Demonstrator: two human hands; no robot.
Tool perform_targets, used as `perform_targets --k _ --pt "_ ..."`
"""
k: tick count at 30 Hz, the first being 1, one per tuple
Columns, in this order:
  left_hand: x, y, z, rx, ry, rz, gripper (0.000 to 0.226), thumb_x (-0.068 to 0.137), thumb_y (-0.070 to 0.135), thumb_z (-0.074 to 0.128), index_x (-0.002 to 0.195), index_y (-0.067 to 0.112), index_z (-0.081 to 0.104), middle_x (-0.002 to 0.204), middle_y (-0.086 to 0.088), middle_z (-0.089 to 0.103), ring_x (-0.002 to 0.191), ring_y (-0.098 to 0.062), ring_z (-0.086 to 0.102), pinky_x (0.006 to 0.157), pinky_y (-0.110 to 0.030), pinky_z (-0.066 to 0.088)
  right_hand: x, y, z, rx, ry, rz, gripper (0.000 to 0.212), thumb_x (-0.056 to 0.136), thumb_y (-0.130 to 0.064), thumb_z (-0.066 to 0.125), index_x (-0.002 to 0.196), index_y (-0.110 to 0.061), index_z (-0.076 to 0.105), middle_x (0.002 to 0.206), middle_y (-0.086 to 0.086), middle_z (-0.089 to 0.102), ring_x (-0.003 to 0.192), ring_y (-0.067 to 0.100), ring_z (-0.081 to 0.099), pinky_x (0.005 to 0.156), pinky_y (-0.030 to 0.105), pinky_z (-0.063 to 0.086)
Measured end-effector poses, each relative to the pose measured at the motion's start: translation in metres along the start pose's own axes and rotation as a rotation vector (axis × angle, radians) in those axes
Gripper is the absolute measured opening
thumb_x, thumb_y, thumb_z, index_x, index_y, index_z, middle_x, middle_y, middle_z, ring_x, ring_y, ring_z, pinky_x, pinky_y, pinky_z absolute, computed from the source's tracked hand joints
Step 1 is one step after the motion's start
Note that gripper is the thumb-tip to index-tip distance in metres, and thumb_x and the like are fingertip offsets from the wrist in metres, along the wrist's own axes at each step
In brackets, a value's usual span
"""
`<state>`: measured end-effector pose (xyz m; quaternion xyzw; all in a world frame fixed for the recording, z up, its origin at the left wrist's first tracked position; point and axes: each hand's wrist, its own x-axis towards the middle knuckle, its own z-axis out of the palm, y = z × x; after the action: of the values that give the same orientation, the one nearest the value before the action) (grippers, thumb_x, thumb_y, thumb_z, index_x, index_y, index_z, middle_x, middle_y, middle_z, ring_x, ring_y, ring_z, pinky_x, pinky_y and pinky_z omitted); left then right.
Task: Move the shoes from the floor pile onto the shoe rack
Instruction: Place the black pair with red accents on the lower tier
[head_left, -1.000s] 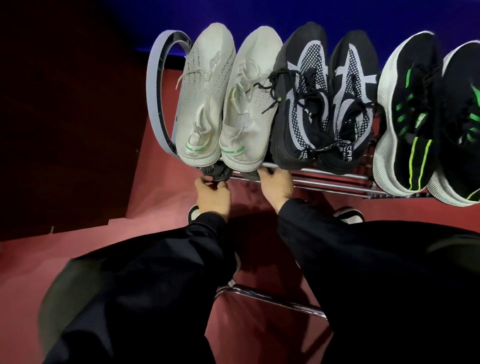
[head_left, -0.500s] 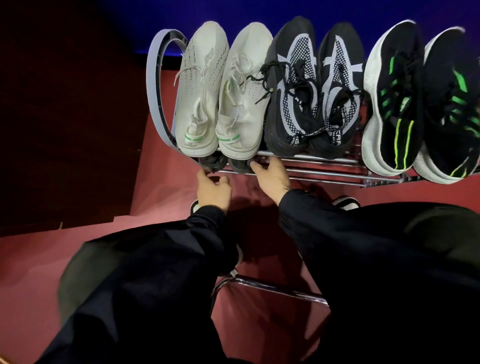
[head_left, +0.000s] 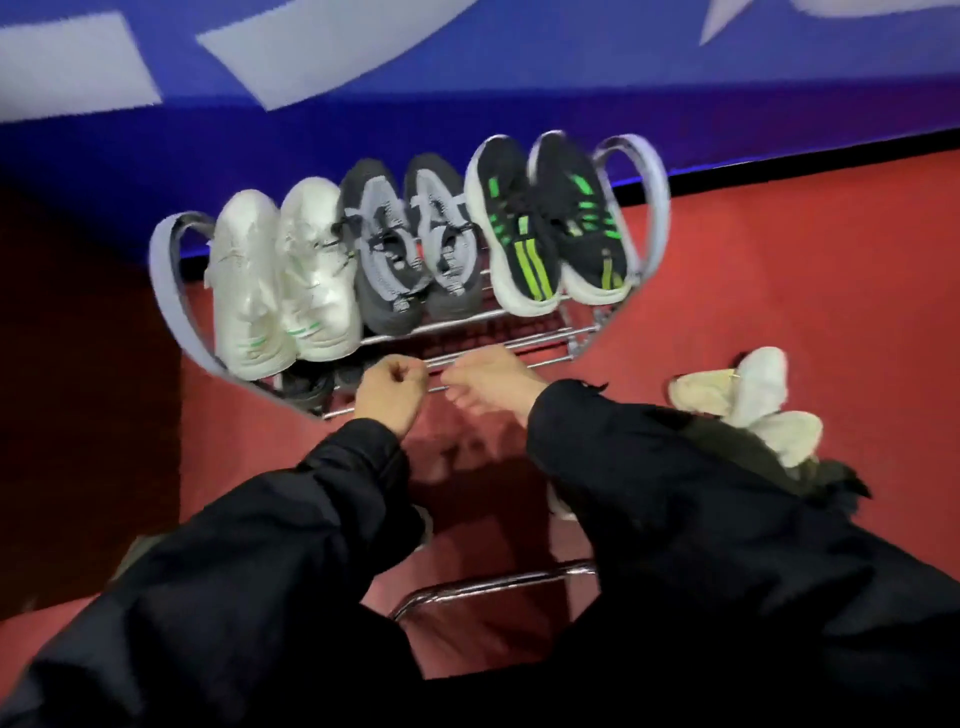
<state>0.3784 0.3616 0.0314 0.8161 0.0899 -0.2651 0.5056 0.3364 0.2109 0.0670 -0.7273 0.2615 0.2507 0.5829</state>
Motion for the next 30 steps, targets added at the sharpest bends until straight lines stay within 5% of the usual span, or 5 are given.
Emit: perform_targets --k 5,11,22,26,30 --pt "-0.045 0.123 0.113 -0.004 -0.188 0.272 0.027 0.083 0.039 0.053 0.085 0.019 0.072 0.098 -0.013 0.071 0.1 -0.032 0.068 0.096 -0.05 0.052 -0.059 -0.002 -0.119 0.07 0.329 -0.202 0.035 0.087 -0.009 0.057 0.054 -0.018 0.054 0.051 -0.007 0.054 0.056 0.018 0.053 0.061 0.032 0.043" --pt "-0.117 0.195 0.282 0.18 -0.386 0.535 0.059 0.091 0.029 0.059 0.146 0.023 0.039 0.135 -0.008 0.053 0.123 -0.022 0.053 0.109 -0.04 0.041 -0.152 0.107 -0.229 0.52 0.647 -0.258 0.03 0.097 -0.009 0.05 0.068 -0.016 0.053 0.064 0.003 0.055 0.054 0.013 0.048 0.049 0.022 0.039" --pt "-0.162 0.091 0.41 0.68 -0.659 0.362 0.026 0.089 0.025 0.059 0.112 0.018 0.067 0.101 0.002 0.07 0.102 -0.022 0.066 0.082 -0.025 0.045 -0.133 0.34 -0.226 0.702 0.833 0.211 0.026 0.08 -0.03 0.058 0.055 -0.023 0.058 0.062 -0.003 0.06 0.062 0.016 0.052 0.068 0.037 0.042" --pt "-0.159 0.073 0.413 0.829 -0.709 0.392 0.03 0.087 0.028 0.06 0.115 0.019 0.066 0.114 -0.003 0.071 0.11 -0.025 0.065 0.093 -0.031 0.046 -0.139 0.374 -0.211 0.531 1.16 0.454 0.016 0.086 -0.033 0.059 0.097 -0.025 0.066 0.107 0.005 0.069 0.102 0.027 0.064 0.094 0.04 0.05" --pt "-0.167 0.074 0.426 0.722 -0.749 0.421 0.028 0.086 0.028 0.061 0.113 0.022 0.065 0.113 -0.001 0.07 0.105 -0.022 0.065 0.097 -0.037 0.05 -0.147 0.42 -0.211 0.895 1.324 0.927 0.07 0.091 -0.048 0.064 0.144 -0.008 0.042 0.135 0.024 0.052 0.12 0.04 0.055 0.102 0.044 0.044"
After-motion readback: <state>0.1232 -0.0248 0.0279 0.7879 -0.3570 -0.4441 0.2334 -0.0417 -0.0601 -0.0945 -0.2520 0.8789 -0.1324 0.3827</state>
